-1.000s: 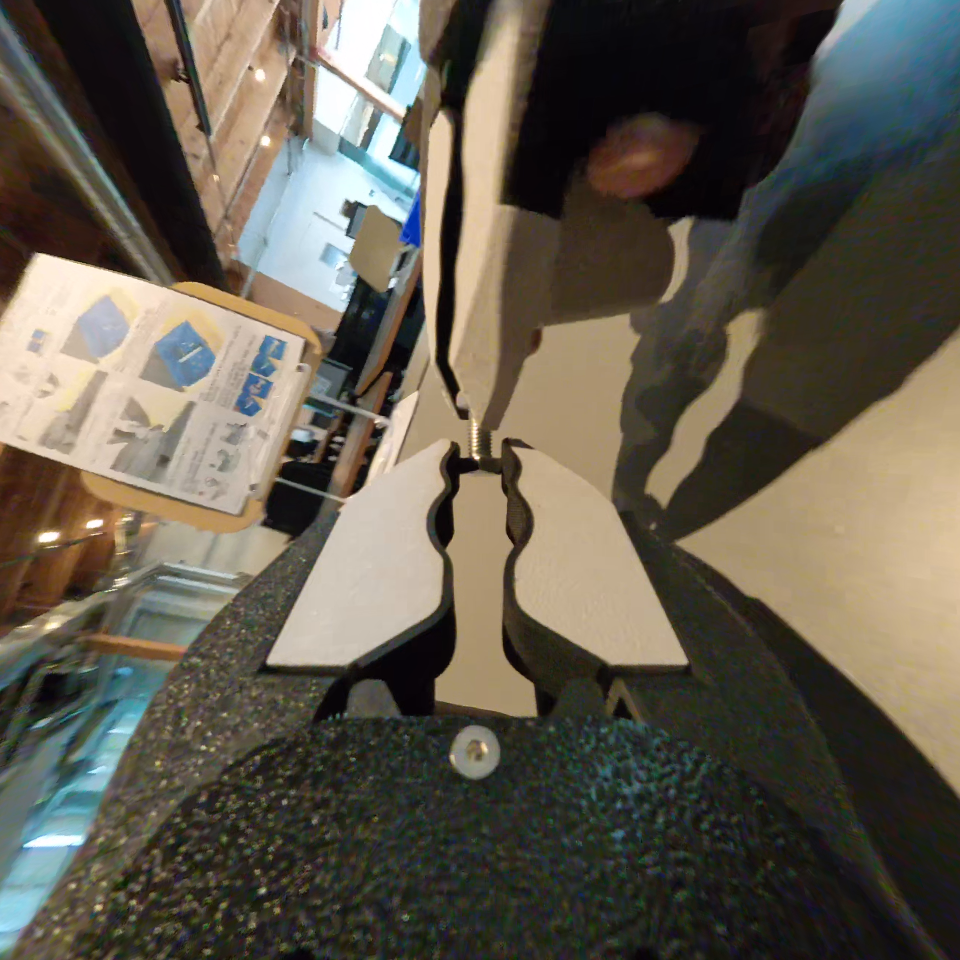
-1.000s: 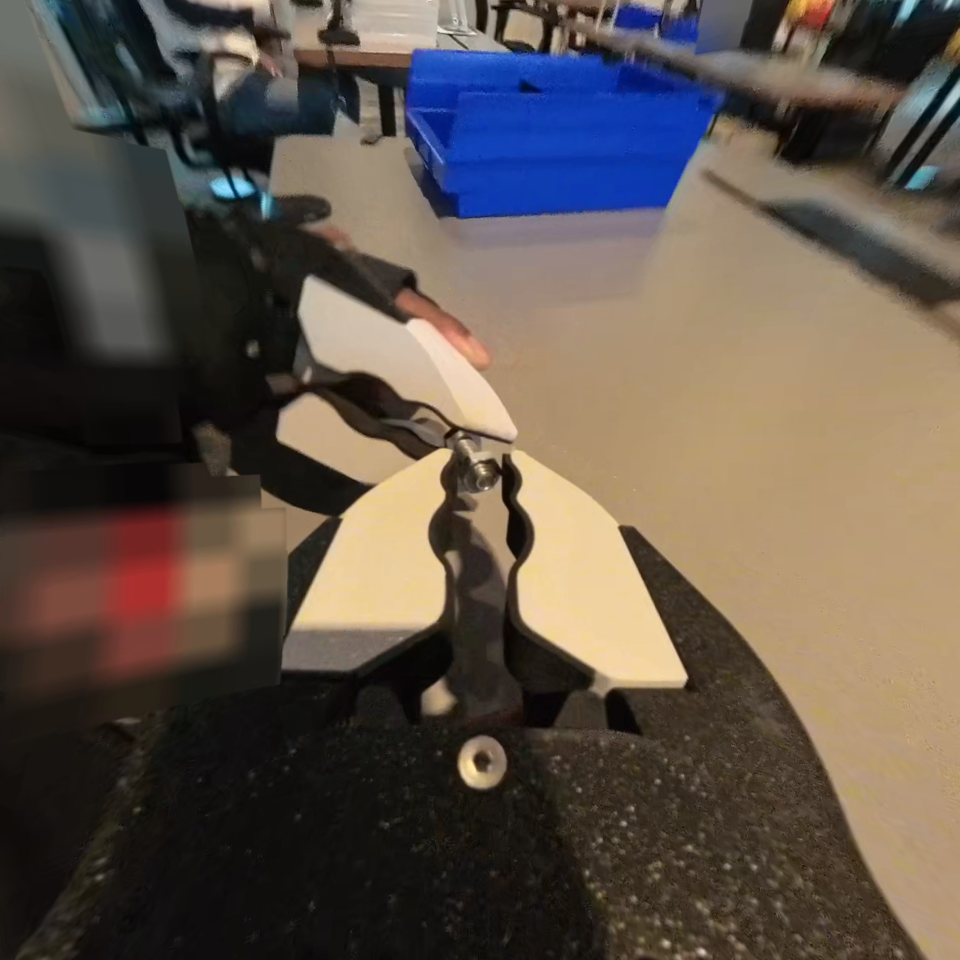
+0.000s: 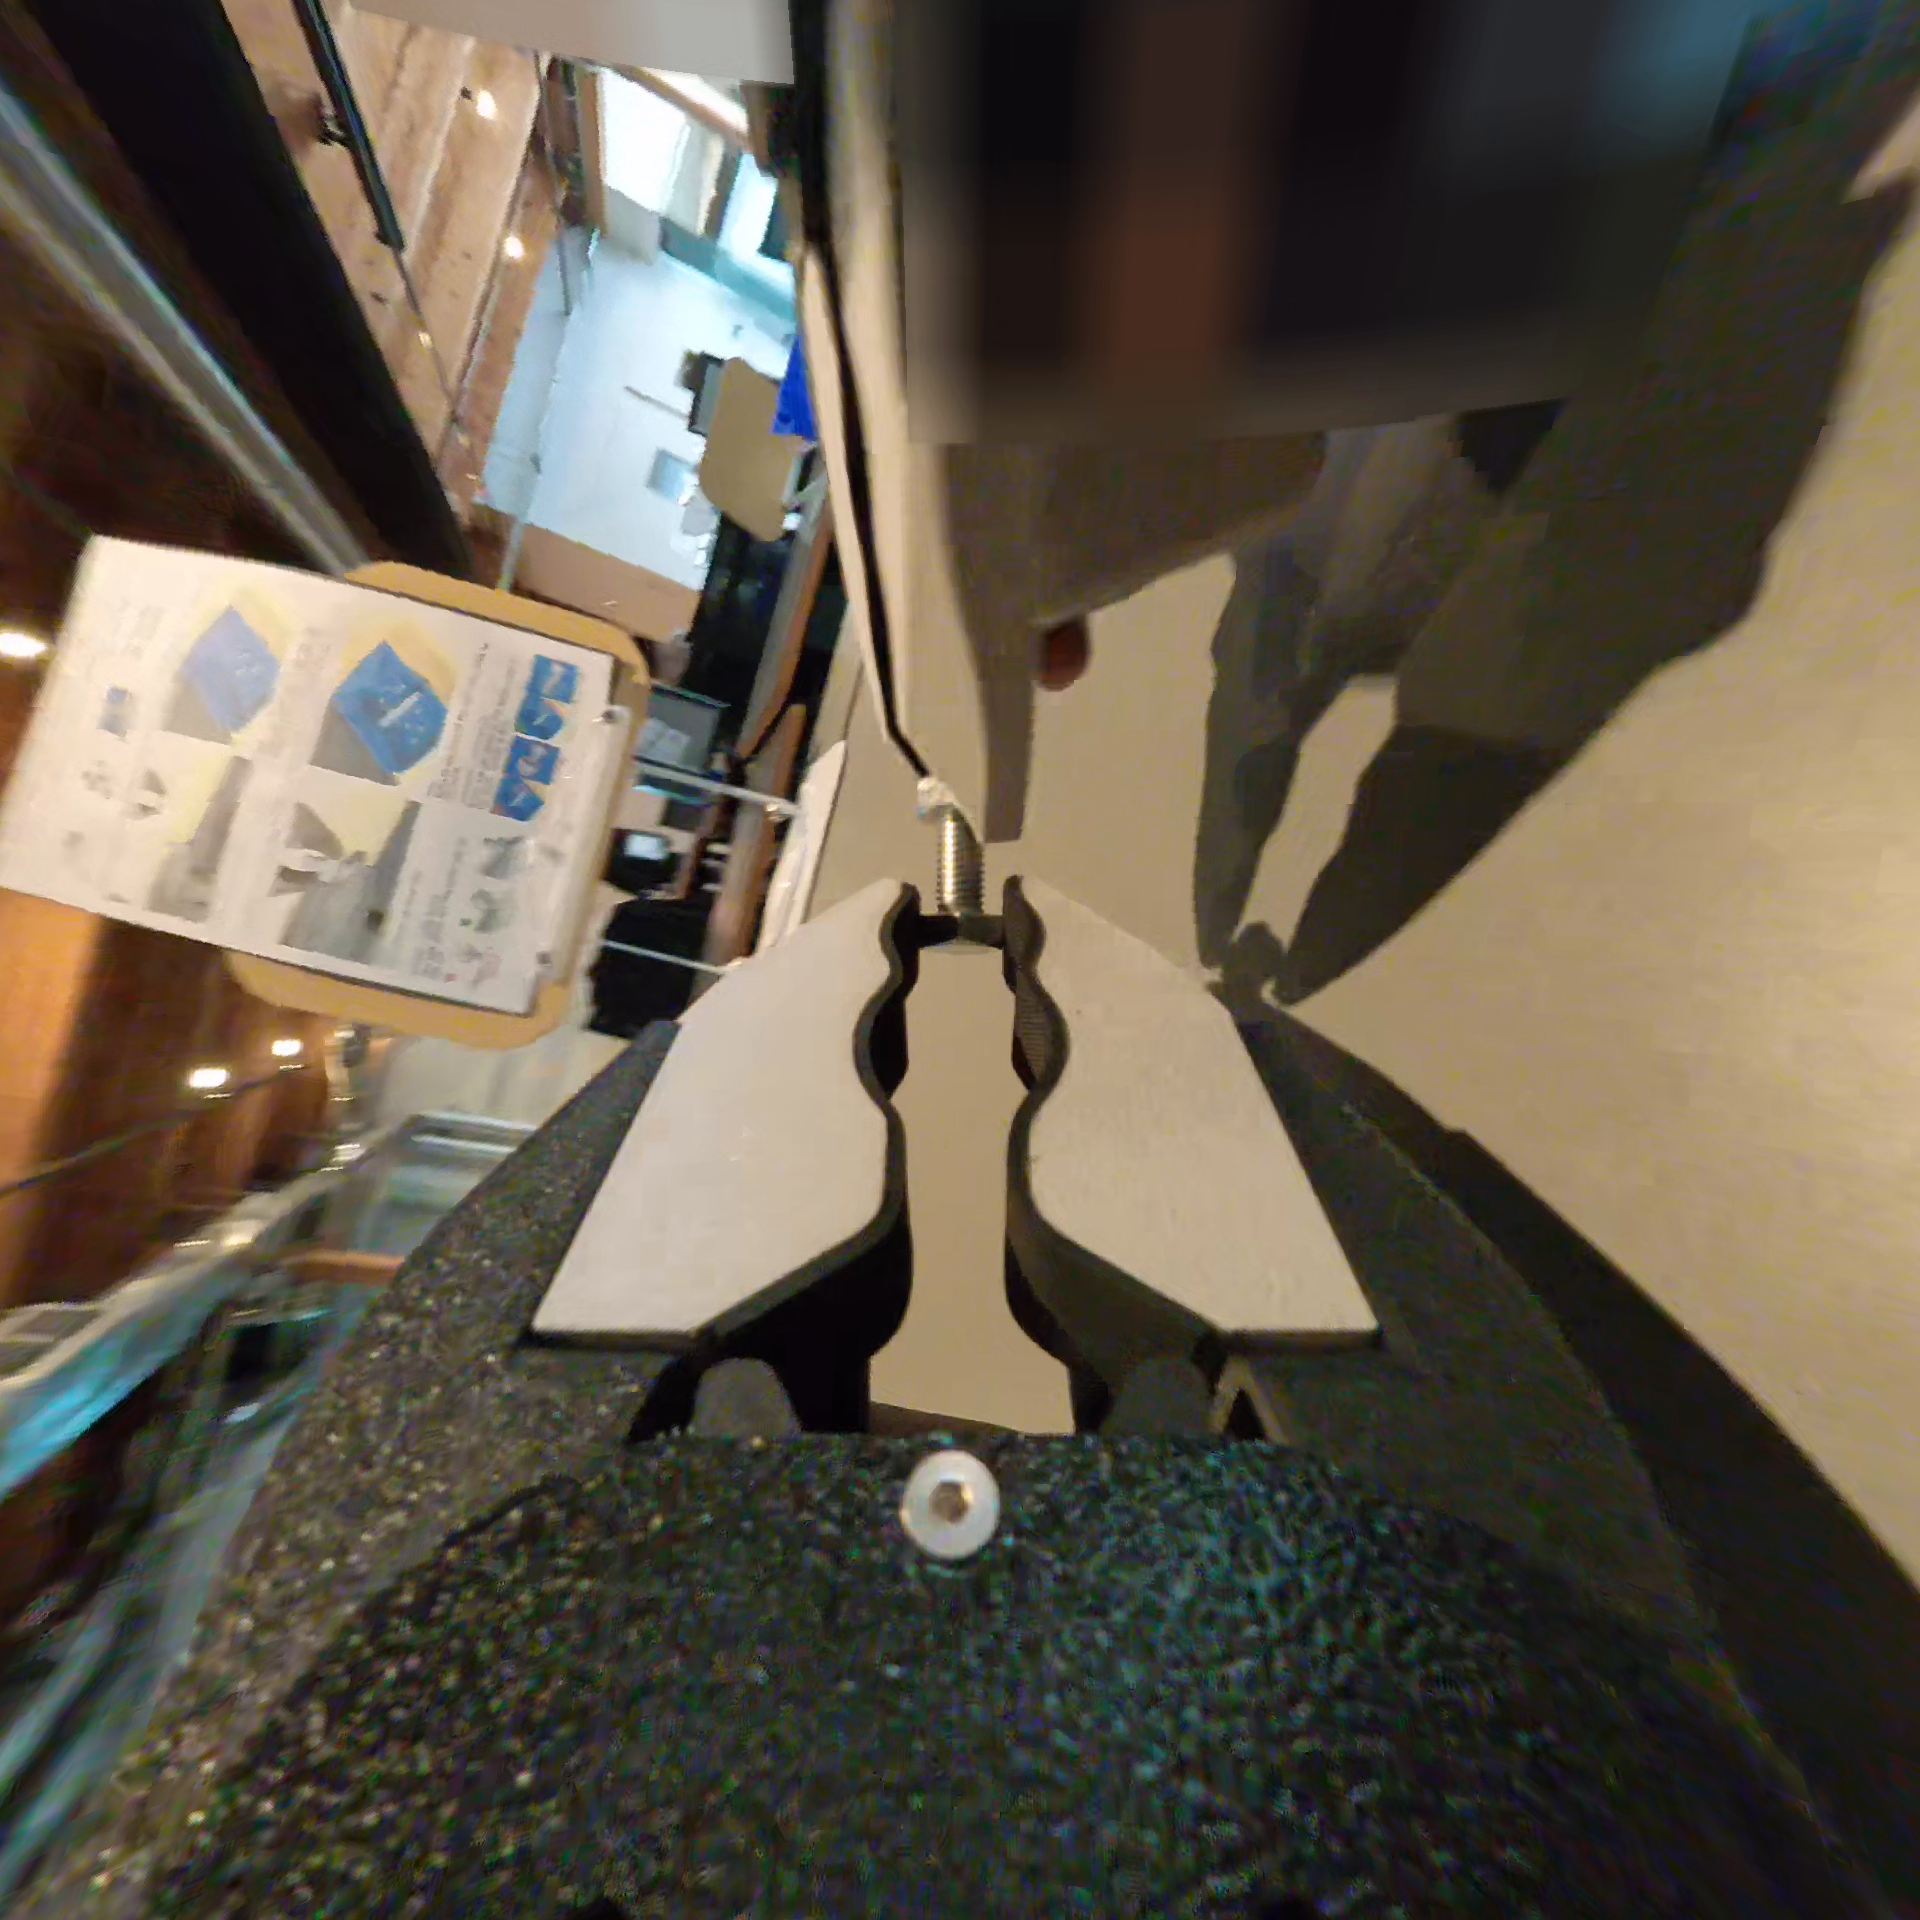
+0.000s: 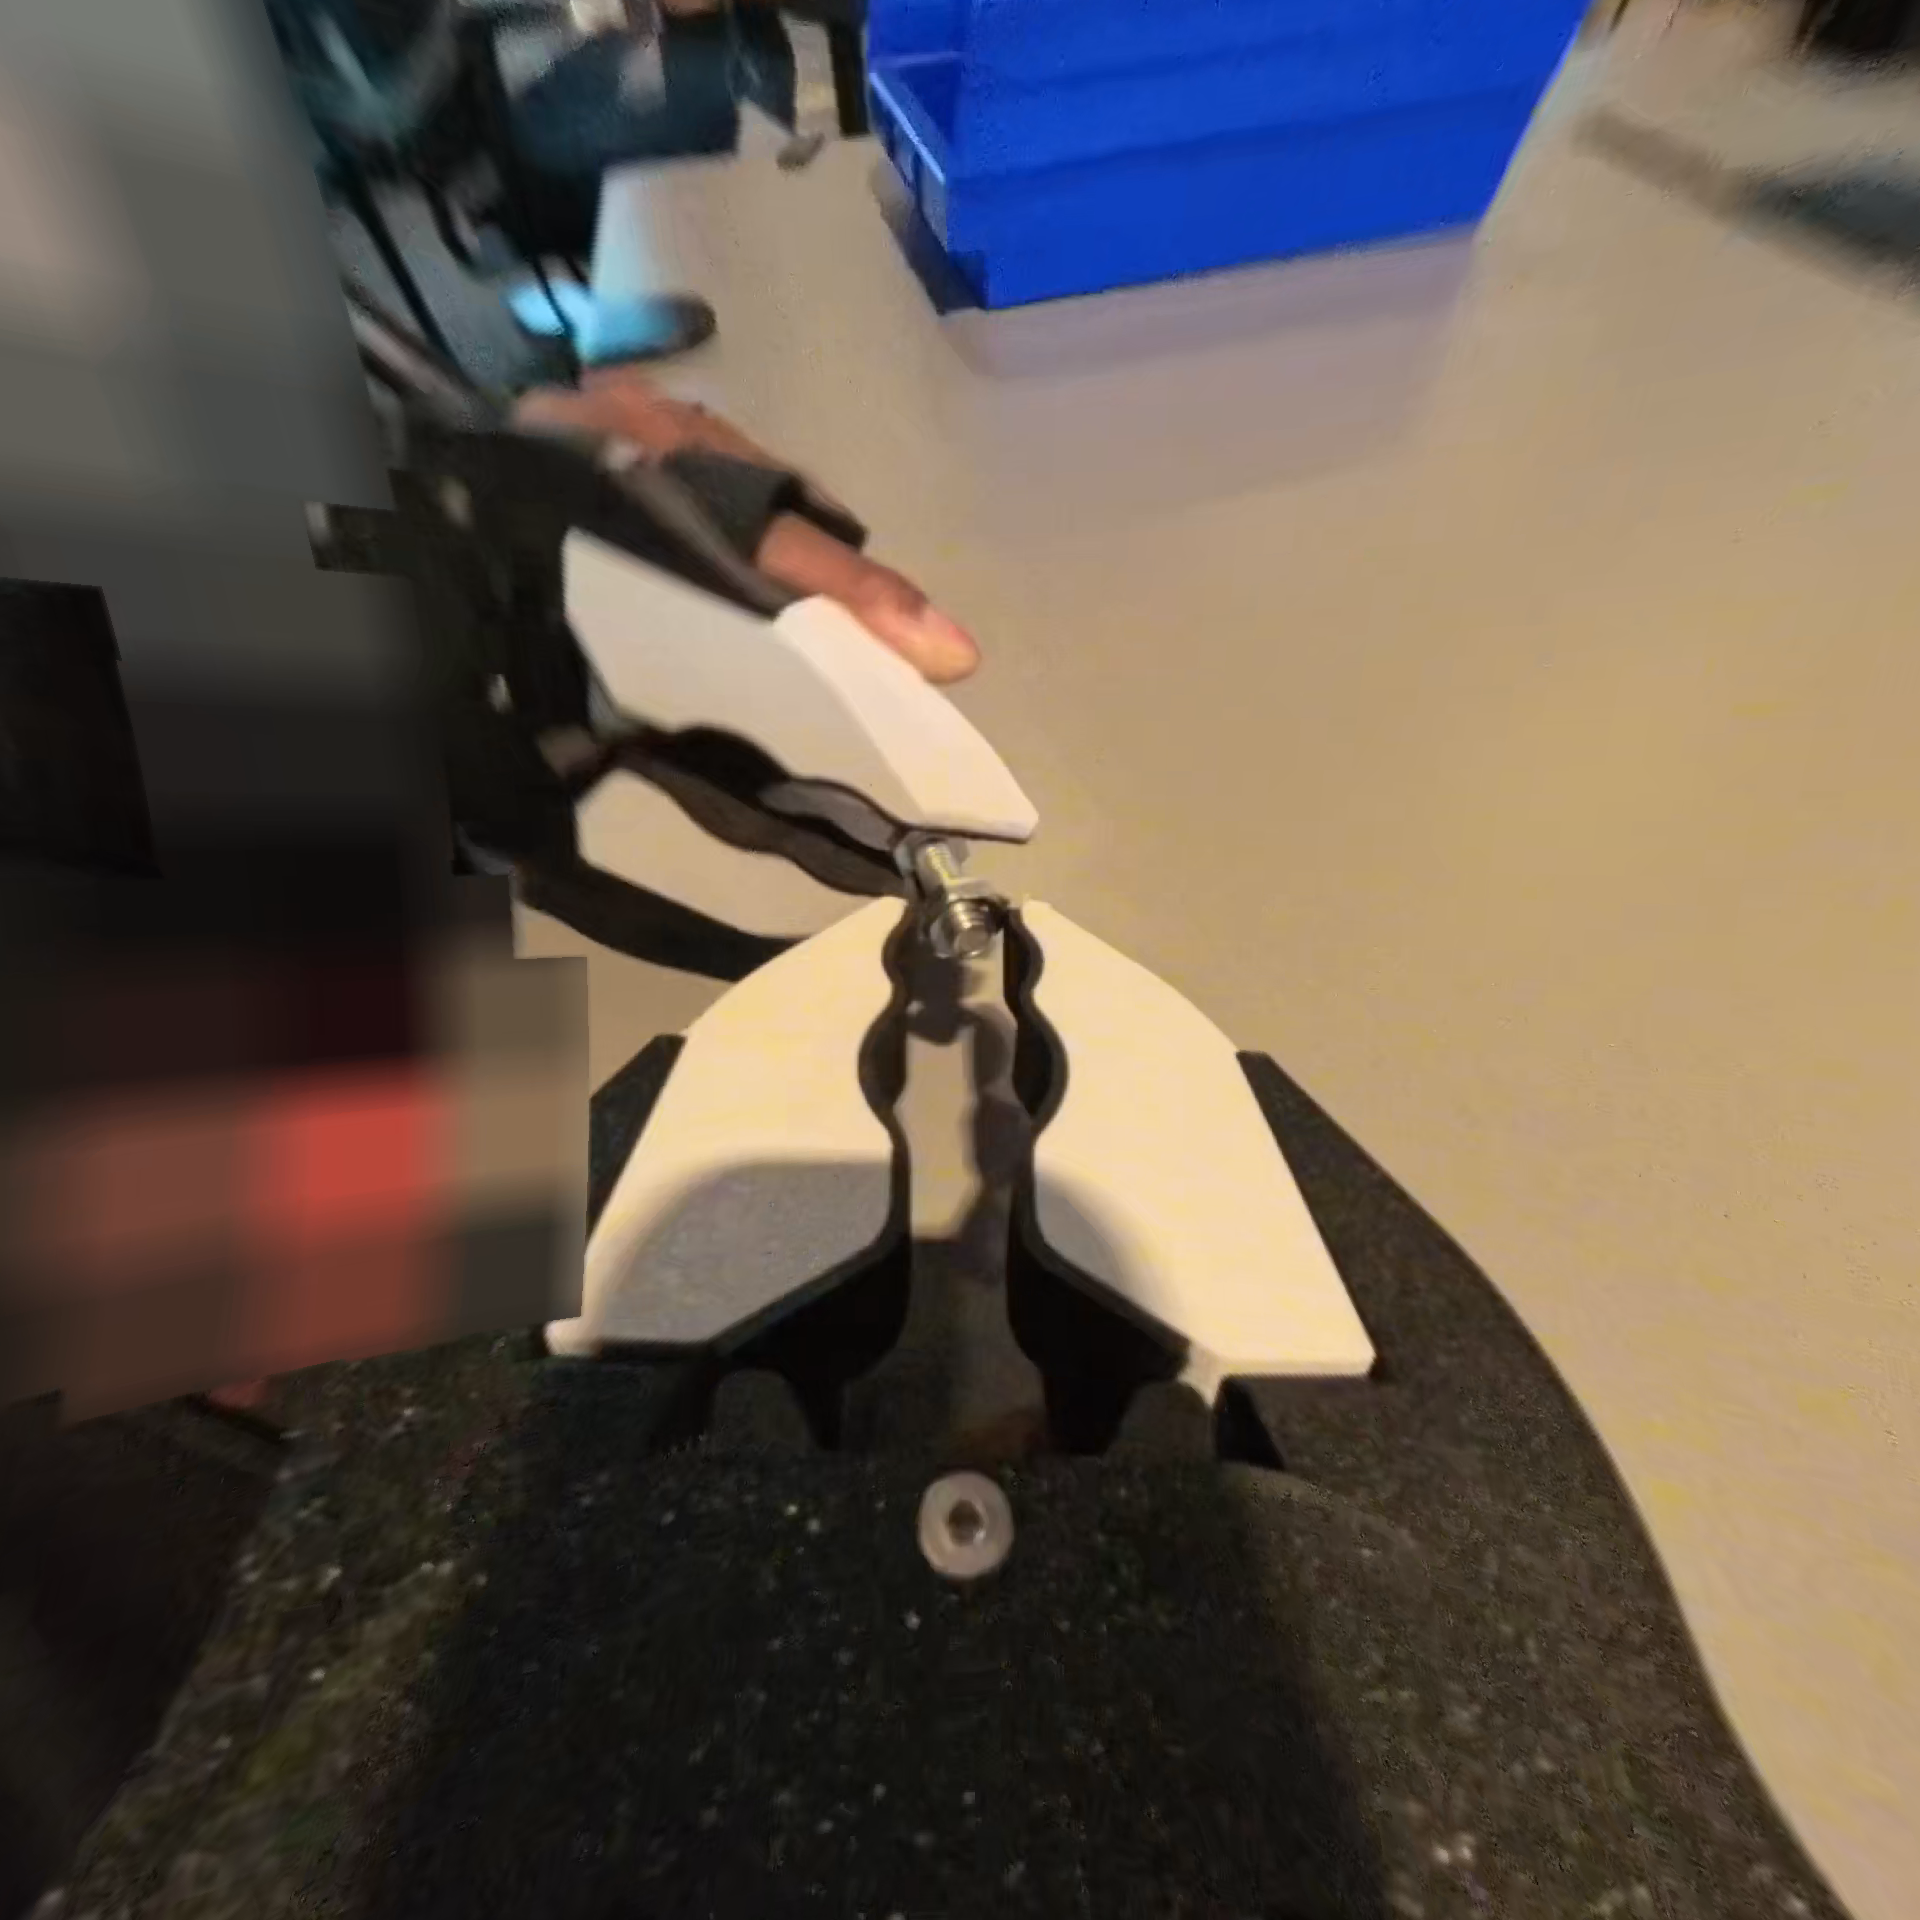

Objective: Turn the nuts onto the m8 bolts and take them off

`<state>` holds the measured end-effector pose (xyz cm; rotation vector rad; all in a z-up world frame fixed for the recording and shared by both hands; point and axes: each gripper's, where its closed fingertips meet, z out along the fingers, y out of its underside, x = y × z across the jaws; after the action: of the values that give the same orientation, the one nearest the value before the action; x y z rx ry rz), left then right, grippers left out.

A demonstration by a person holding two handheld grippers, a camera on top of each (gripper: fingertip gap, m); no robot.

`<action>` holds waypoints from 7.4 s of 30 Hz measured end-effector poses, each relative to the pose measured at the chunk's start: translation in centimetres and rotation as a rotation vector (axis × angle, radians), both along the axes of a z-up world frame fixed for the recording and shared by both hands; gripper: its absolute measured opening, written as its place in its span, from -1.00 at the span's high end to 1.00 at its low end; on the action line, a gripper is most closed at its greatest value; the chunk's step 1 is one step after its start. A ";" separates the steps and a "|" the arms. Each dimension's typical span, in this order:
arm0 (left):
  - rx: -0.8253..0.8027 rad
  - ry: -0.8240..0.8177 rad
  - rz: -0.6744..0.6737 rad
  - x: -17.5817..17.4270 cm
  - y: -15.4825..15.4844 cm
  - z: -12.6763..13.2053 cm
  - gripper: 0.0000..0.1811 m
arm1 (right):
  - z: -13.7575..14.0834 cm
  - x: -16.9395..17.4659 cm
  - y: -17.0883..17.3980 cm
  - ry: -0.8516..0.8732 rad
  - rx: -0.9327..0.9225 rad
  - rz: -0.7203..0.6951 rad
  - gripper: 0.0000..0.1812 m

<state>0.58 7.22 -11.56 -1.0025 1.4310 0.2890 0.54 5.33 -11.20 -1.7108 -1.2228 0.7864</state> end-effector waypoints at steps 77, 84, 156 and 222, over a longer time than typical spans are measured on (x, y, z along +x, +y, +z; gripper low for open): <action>-0.116 -0.176 -0.151 2.0 -1.3 2.0 0.84 | 2.6 1.7 -0.9 0.094 0.298 0.029 0.84; 0.223 0.025 0.032 1.5 0.3 1.8 0.84 | 1.6 1.6 0.3 0.236 -0.211 -0.057 0.84; -0.241 -0.166 -0.208 2.2 -1.8 1.1 0.84 | 2.2 2.0 -1.2 -0.025 0.381 0.031 0.77; -0.131 -0.181 -0.187 2.0 -1.6 2.0 0.84 | 3.5 2.1 -0.9 0.354 -0.304 0.027 0.68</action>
<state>2.57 5.64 -9.53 -0.9667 1.3796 -0.0325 2.68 4.41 -7.72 -1.6979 -0.9184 1.2833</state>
